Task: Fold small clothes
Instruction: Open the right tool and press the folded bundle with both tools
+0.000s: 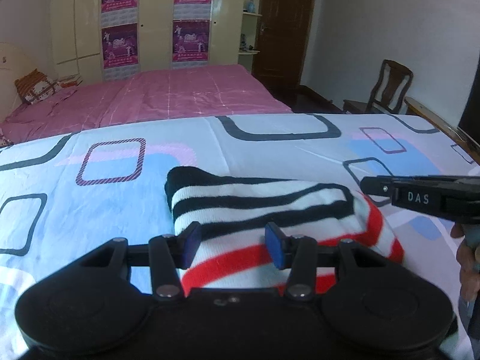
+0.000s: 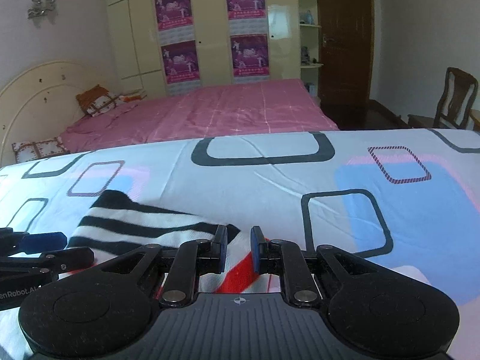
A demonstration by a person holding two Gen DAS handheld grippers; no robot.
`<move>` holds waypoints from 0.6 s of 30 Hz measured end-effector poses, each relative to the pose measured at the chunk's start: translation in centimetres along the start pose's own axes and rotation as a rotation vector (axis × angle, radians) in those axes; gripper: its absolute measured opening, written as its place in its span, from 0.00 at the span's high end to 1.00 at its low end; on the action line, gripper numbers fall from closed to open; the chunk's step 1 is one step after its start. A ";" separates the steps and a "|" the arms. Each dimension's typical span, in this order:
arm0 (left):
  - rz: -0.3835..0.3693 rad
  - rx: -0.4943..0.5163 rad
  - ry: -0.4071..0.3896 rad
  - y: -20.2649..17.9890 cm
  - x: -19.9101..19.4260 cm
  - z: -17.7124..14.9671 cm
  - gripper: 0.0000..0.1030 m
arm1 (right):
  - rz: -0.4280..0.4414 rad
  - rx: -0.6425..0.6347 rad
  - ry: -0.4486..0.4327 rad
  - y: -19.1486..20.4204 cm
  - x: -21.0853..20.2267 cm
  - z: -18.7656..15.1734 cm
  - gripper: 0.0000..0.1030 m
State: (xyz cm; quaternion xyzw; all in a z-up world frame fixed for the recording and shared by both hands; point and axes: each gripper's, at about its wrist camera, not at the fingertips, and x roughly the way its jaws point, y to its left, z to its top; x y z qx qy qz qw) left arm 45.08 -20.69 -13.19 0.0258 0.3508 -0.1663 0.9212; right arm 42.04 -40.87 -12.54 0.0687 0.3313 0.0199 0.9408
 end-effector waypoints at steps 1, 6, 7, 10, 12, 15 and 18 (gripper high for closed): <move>0.003 -0.008 0.005 0.1 0.4 0.0 0.56 | -0.003 -0.007 0.009 0.1 0.4 -0.2 0.86; 0.010 0.008 0.026 0.2 2.0 -0.8 0.56 | -0.030 -0.034 0.097 -0.5 3.1 -1.6 0.86; 0.010 0.017 0.025 0.2 2.1 -1.0 0.55 | -0.033 -0.035 0.097 -0.7 3.3 -1.8 0.86; 0.007 0.004 0.019 0.4 2.3 -1.2 0.55 | -0.024 -0.035 0.089 -0.9 3.3 -2.1 0.86; 0.004 0.007 0.018 0.5 2.9 -1.4 0.54 | -0.038 -0.064 0.092 -0.9 3.9 -2.4 0.86; -0.002 -0.006 0.031 0.8 3.1 -1.2 0.54 | -0.038 -0.088 0.101 -0.6 3.9 -2.4 0.86; 0.000 -0.012 0.031 0.7 2.7 -1.0 0.55 | -0.013 -0.062 0.101 -1.2 3.5 -2.2 0.86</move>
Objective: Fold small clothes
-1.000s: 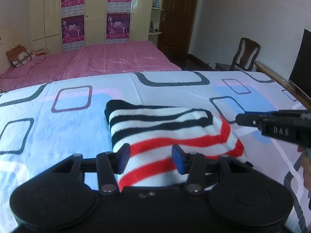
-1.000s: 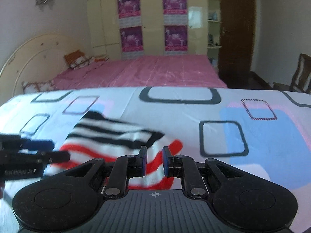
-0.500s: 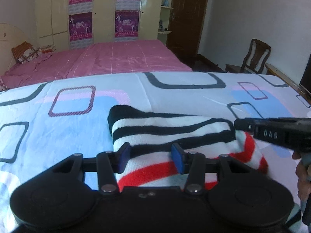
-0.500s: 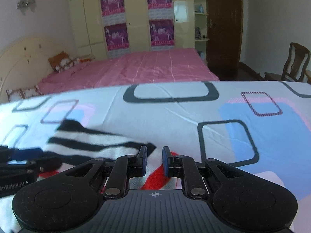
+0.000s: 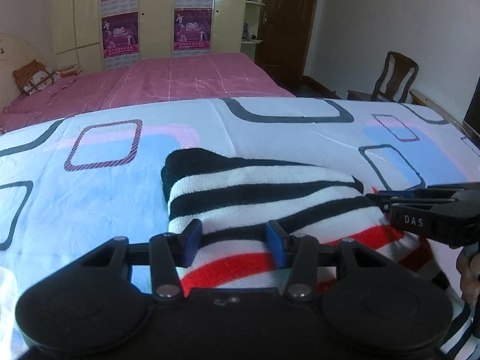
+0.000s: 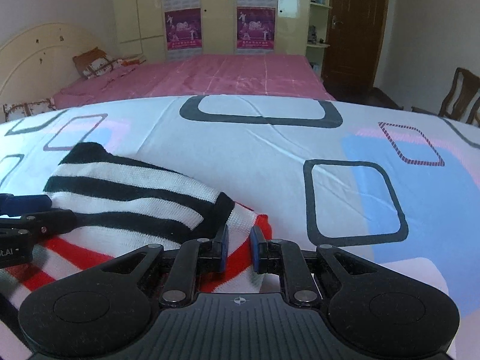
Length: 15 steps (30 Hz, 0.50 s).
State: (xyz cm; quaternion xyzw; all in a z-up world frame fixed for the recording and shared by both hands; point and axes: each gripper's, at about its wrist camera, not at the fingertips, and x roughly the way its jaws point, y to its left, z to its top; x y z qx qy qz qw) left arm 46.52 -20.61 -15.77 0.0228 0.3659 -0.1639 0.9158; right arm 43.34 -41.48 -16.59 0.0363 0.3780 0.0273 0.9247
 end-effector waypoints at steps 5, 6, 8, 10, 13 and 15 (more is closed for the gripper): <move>-0.012 -0.023 -0.037 0.4 -2.6 -0.5 0.49 | 0.037 0.083 -0.035 -1.2 -2.7 0.5 0.86; -0.011 -0.018 -0.039 0.5 -3.2 -0.7 0.47 | 0.041 0.093 -0.043 -1.3 -3.4 0.5 0.86; -0.015 -0.015 -0.039 0.8 -4.1 -1.0 0.46 | 0.054 0.110 -0.054 -1.5 -4.8 0.4 0.86; -0.023 -0.021 -0.037 1.1 -5.1 -1.6 0.45 | 0.081 0.125 -0.056 -1.4 -6.0 0.3 0.86; -0.034 -0.021 -0.031 1.2 -6.3 -2.4 0.43 | 0.099 0.101 -0.053 -0.4 -7.5 -0.4 0.86; -0.043 -0.032 -0.025 1.2 -7.0 -3.2 0.43 | 0.103 0.079 -0.047 0.5 -8.5 -1.1 0.86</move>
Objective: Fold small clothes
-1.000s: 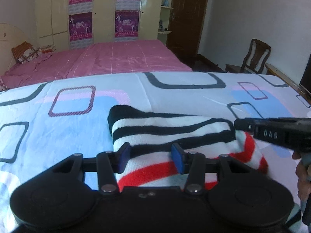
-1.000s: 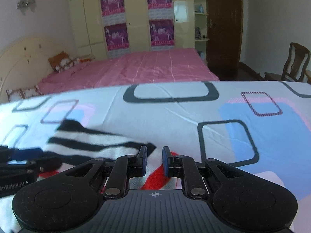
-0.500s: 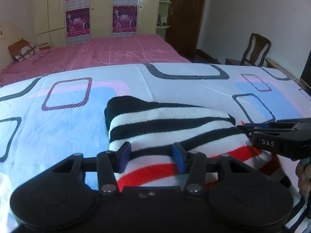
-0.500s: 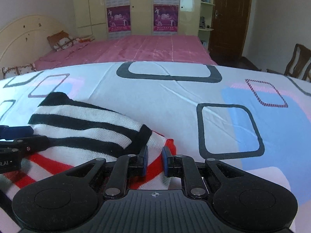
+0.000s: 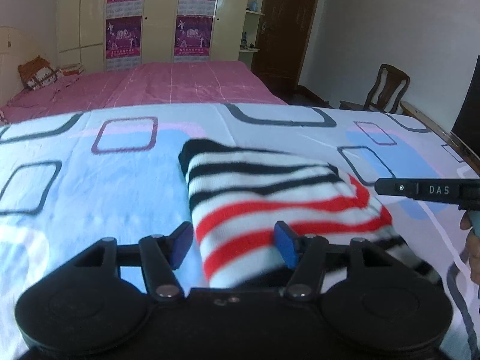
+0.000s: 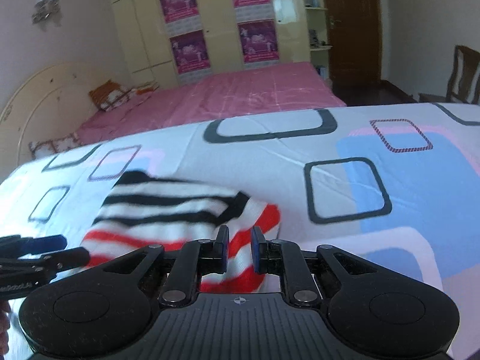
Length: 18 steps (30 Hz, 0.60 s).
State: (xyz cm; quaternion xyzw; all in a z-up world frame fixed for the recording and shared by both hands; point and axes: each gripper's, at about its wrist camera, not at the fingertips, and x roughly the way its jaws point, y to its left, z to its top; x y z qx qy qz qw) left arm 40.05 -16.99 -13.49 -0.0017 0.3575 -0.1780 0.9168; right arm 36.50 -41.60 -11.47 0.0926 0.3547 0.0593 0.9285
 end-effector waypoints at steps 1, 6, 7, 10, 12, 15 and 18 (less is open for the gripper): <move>-0.006 -0.007 0.003 0.0 -0.3 -0.3 0.42 | 0.002 -0.007 0.004 0.4 -0.4 -0.6 0.86; -0.043 -0.023 0.008 0.0 -1.3 -1.4 0.43 | -0.024 -0.023 0.032 1.9 -2.1 -3.4 0.86; -0.061 -0.021 0.020 0.0 -1.4 -1.5 0.43 | -0.039 -0.024 0.031 2.1 -2.4 -3.8 0.86; -0.099 0.030 0.056 -0.2 -1.4 -2.4 0.42 | -0.077 -0.012 0.029 2.7 -3.3 -4.7 0.86; -0.115 0.026 0.065 0.0 -1.1 -2.8 0.42 | -0.110 -0.008 0.032 2.9 -3.6 -5.3 0.86; -0.152 -0.018 0.093 0.8 -0.3 -2.9 0.40 | -0.175 -0.038 0.078 2.8 -2.6 -6.6 0.86; -0.175 -0.027 0.103 1.3 -0.2 -2.9 0.39 | -0.200 0.002 0.078 2.7 -2.8 -6.4 0.85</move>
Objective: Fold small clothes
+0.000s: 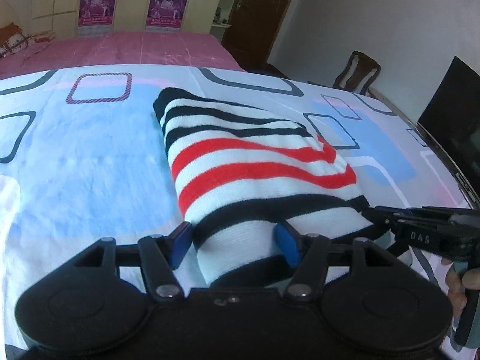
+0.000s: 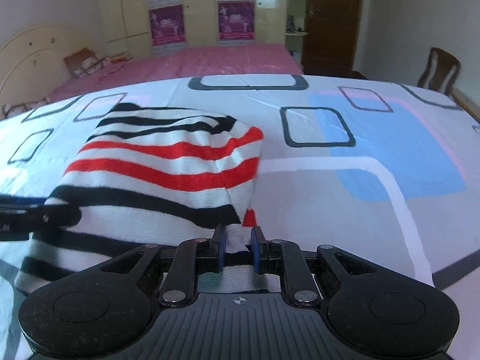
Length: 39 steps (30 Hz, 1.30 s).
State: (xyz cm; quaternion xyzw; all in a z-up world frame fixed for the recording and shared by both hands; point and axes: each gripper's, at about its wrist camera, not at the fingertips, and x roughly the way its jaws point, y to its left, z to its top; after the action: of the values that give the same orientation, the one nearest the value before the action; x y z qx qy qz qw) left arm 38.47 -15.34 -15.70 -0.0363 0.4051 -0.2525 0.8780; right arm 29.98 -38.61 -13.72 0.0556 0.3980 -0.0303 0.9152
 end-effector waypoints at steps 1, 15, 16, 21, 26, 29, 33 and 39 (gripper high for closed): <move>0.000 0.009 0.000 0.0 -0.1 0.1 0.39 | -0.014 0.007 -0.003 0.2 -0.4 0.1 0.85; 0.044 -0.010 0.011 -0.4 -0.2 0.6 0.30 | 0.017 -0.041 0.023 0.5 -1.4 0.1 0.36; 0.048 -0.010 0.010 -0.6 -0.2 0.7 0.30 | 0.027 -0.042 0.029 0.4 -1.1 0.0 0.36; 0.061 -0.031 0.002 -0.9 -0.4 1.5 0.21 | 0.078 -0.030 0.002 -0.2 -0.9 1.4 0.36; 0.059 -0.058 -0.003 -1.0 0.0 2.6 0.18 | 0.115 0.003 -0.011 -1.2 0.7 3.9 0.36; 0.062 -0.062 0.004 -1.1 0.8 2.9 0.17 | 0.137 0.013 0.014 -1.7 2.5 4.5 0.36; 0.058 -0.084 0.019 -0.8 2.1 2.8 0.14 | 0.174 0.050 0.051 -2.6 4.9 4.7 0.36; 0.036 -0.115 0.010 -0.6 3.2 2.7 0.11 | 0.264 0.111 0.078 -3.4 6.6 4.4 0.36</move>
State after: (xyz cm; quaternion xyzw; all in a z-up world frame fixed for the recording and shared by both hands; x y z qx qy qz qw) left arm 41.90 -17.76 -15.94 -0.0782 0.4239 -0.2132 0.8768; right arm 37.35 -42.62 -15.84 0.1589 0.4201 0.0706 0.8907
